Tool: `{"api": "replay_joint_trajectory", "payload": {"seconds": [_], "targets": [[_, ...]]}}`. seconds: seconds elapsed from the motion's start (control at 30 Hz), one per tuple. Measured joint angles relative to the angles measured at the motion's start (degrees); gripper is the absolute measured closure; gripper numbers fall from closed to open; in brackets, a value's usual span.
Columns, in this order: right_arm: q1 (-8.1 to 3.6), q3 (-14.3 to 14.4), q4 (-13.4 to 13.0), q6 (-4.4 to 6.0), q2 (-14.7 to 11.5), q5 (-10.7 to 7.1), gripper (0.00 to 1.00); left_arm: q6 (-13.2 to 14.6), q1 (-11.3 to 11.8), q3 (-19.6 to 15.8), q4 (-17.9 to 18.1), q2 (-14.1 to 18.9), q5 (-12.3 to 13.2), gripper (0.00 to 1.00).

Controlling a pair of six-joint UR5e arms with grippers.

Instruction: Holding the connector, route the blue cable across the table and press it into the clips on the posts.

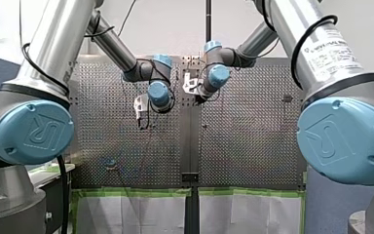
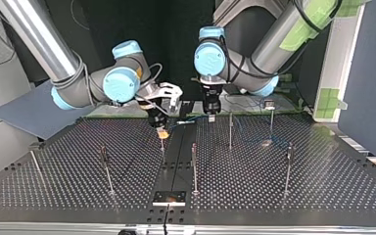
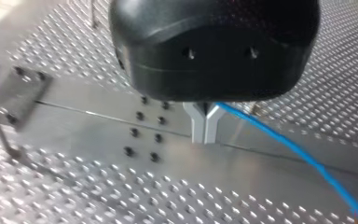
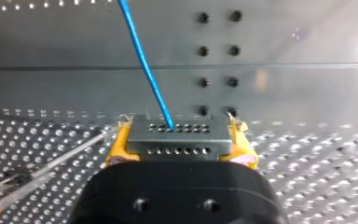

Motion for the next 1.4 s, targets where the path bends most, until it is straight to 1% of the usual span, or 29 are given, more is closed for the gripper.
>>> {"api": "replay_joint_trajectory", "payload": {"seconds": [0.17, 0.27, 0.5, 0.67, 0.83, 0.93, 1.03, 1.17, 1.4], "targets": [[-0.06, 0.1, 1.1, -0.84, -3.0, -1.46, 1.00, 0.1, -0.4, 0.0, 0.2, 2.5, 0.1, 1.00], [-0.09, 0.1, 1.8, -1.15, -4.7, -2.28, 1.00, 0.4, -0.5, 0.0, -0.2, 4.0, 0.0, 1.00], [-0.15, 0.1, 2.4, -1.28, -8.3, -2.95, 1.00, 1.6, -0.6, 0.0, -0.6, 7.4, 0.2, 1.00], [-0.33, 0.1, 2.9, -1.28, -10.8, -3.61, 1.00, 1.7, -0.3, 0.2, -0.6, 9.8, 0.3, 1.00], [-0.60, 0.1, 3.0, -1.28, -13.0, -3.91, 1.00, 1.8, 0.0, 1.1, -0.4, 12.2, 0.4, 1.00], [-0.80, 0.1, 3.0, -1.28, -13.3, -3.99, 1.00, 1.7, 0.3, 2.0, -0.3, 13.6, 1.1, 1.00], [-0.96, 0.1, 2.9, -1.30, -12.7, -4.31, 1.00, 1.8, 0.7, 3.3, -1.0, 14.4, 1.9, 1.00], [-1.08, 0.1, 2.8, -1.34, -11.4, -4.83, 1.00, 1.7, 0.9, 4.6, -1.5, 13.6, 2.9, 1.00], [-1.75, 0.1, 2.4, -1.07, -10.9, -6.56, 1.00, 1.5, 1.1, 4.9, -1.8, 11.2, 3.5, 1.00]]}}
